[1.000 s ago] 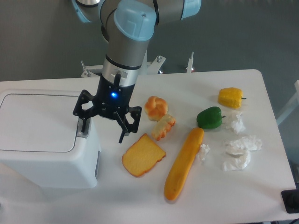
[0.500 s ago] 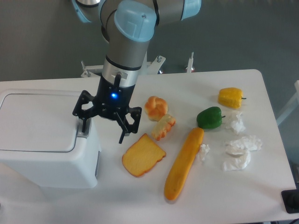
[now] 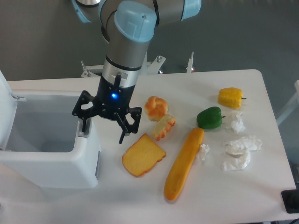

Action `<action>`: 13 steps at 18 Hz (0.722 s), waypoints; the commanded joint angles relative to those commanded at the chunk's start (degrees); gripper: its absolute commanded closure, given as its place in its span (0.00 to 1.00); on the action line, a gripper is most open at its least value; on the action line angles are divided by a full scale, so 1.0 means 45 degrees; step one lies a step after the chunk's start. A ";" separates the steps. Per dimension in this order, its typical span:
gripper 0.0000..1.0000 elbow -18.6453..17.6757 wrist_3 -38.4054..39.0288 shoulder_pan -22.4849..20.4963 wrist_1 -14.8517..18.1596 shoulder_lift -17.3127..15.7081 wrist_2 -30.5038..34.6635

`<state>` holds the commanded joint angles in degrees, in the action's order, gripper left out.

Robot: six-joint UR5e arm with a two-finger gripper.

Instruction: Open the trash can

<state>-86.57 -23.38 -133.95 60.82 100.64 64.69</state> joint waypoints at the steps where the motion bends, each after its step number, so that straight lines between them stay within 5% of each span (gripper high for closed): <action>1: 0.00 0.0001 -0.0019 0.0000 0.0000 -0.0020 0.0000; 13: 0.00 0.0430 -0.2480 0.0020 -0.0254 -0.0215 0.0097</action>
<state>-84.64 -34.54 -133.86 59.68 99.67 65.13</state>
